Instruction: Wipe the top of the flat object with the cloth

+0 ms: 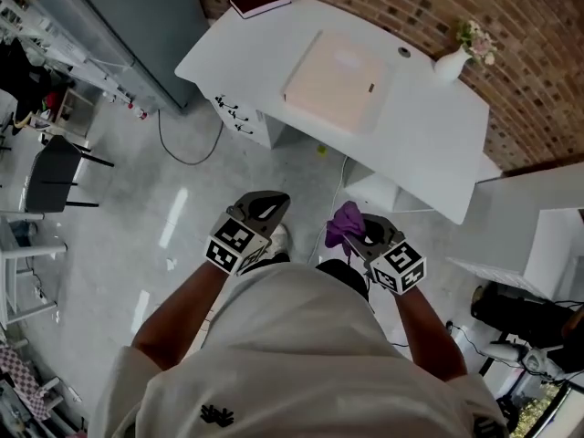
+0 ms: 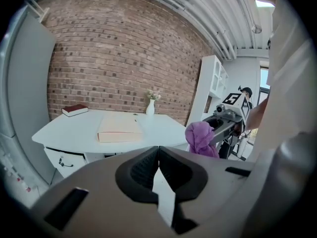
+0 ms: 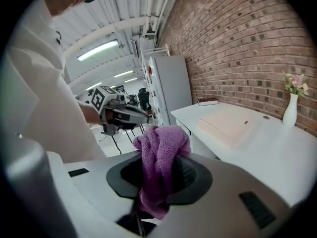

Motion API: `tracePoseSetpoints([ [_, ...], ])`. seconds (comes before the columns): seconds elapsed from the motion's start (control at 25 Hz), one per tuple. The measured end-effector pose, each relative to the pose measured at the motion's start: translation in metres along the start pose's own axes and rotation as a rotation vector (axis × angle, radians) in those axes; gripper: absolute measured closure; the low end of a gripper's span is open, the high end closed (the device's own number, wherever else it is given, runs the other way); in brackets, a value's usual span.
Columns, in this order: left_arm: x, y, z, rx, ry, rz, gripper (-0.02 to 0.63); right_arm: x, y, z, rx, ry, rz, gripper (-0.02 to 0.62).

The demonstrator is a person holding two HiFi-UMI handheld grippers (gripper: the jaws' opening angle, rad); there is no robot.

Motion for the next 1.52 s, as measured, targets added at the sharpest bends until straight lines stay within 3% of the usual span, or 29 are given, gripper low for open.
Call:
tracePoseSetpoints([
  [0.24,-0.07,-0.015,0.024,-0.01,-0.028,-0.009,0.581,0.042,-0.05,0.036,0.004,0.008,-0.008,0.478],
  [0.44,-0.116,-0.036,0.062,-0.008,-0.059,-0.036,0.581,0.105,-0.079,0.055,0.002,0.013,-0.022,0.477],
  [0.92,-0.23,-0.103,0.169,-0.085,-0.168,-0.054,0.58,0.268,-0.177,0.116,0.004,-0.097,-0.121,0.477],
  [1.2,-0.267,-0.099,0.219,-0.154,-0.222,-0.073,0.58,0.319,-0.195,0.157,-0.004,-0.17,-0.164,0.477],
  [1.52,-0.289,-0.082,0.244,-0.227,-0.211,-0.052,0.581,0.332,-0.207,0.195,-0.026,-0.192,-0.223,0.478],
])
Point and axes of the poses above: the fingertips, and each gripper's own axes: z forward along the fingers, x to its right, y out of its underside, the point moved 1 cm from there along -z, backward along the fingers, and after that the axes turned 5 degrees about -x, right-handed, at the moved point
